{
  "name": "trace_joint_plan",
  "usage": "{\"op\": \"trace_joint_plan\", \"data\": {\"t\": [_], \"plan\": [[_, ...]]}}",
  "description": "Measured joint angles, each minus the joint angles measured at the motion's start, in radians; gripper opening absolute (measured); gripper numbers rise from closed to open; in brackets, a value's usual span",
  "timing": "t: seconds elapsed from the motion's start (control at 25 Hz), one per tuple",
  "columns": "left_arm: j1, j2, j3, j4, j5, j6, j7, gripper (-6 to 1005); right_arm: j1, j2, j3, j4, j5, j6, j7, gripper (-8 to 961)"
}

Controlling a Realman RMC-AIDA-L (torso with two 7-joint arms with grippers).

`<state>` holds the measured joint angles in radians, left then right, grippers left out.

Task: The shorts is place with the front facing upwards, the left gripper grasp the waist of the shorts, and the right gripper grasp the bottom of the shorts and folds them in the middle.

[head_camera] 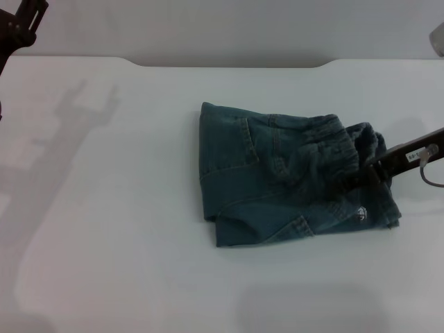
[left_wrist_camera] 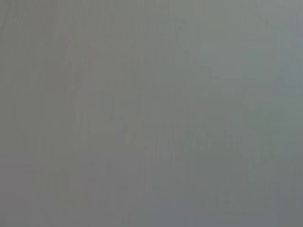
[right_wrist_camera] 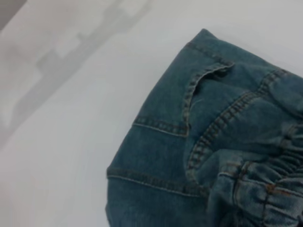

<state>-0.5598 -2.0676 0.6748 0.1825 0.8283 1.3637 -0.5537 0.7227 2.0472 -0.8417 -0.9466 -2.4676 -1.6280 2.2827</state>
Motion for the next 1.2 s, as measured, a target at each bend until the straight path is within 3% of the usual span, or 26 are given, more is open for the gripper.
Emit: {"op": "trace_joint_plan", "data": {"t": [0.36, 0.88, 1.2], "plan": [[0.001, 0.0, 0.004, 0.0, 0.0, 0.0, 0.0, 676, -0.007, -0.003, 0.003, -0.001, 0.003, 0.005, 0.003, 501], [0.003, 0.0, 0.006, 0.0, 0.0, 0.009, 0.0, 676, -0.05, -0.009, 0.007, -0.035, -0.066, 0.16, 0.028, 499], [0.005, 0.001, 0.006, 0.0, 0.0, 0.011, -0.006, 676, -0.11, -0.01, 0.006, -0.15, 0.094, 0.166, 0.007, 500]]}}
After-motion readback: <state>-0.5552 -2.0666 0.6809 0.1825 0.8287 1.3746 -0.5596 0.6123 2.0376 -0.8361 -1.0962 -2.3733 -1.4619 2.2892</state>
